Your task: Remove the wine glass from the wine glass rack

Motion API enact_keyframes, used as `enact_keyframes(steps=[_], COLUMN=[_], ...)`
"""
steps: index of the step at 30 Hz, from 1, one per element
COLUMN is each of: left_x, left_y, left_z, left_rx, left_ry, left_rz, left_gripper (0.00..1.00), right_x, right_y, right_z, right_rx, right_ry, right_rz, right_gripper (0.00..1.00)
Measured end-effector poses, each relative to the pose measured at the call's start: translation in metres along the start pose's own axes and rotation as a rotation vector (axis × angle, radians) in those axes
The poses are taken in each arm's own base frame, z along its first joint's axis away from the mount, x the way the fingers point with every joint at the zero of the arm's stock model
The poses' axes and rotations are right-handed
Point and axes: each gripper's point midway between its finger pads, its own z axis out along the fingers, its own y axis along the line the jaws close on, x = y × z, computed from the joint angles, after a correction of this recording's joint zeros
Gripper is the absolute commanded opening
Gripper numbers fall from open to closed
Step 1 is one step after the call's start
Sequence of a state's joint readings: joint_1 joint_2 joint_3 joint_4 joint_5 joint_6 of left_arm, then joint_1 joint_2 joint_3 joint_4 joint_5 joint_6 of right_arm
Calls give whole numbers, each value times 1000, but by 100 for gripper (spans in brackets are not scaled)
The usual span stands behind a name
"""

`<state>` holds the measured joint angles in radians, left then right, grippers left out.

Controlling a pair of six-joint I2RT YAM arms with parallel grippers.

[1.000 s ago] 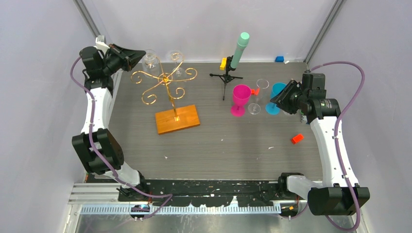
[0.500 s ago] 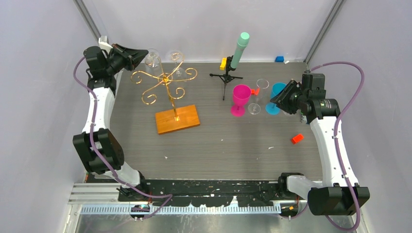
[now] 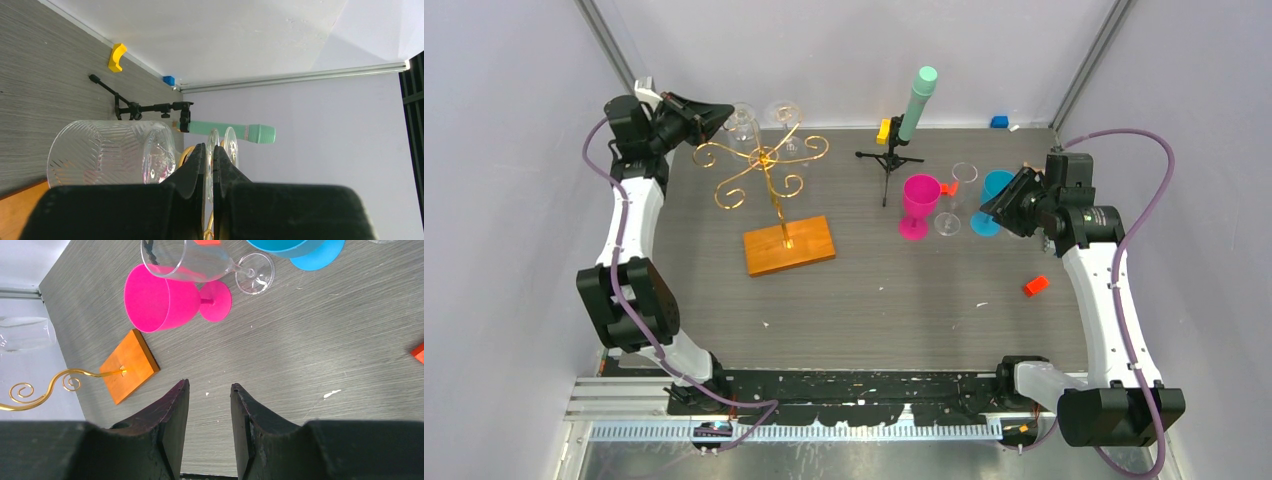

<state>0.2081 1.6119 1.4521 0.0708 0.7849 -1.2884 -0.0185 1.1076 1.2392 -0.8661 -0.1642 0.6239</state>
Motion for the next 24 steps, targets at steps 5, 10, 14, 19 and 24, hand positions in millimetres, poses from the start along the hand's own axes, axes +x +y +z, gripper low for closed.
enact_keyframes(steps=[5,10,14,19,24], left_x=[3,6,6,7,11], left_y=[-1,-7,-7,-10,-9], left_z=[4,6,6,4,0], left_rx=[3,16,16,17,-11], left_ry=[7,13,12,7,17], left_rz=[-4,9,10,32,82], left_gripper=[0,0,0,0,0], right_x=[0,0,0,1,1], right_y=[0,0,-1,-1,-1], right_z=[0,0,0,0,1], right_rx=[-1,1,2,4,4], right_ry=[-1,-1,-1,1,2], right_rz=[0,0,0,0,1], right_gripper=[41,41,41,41,41])
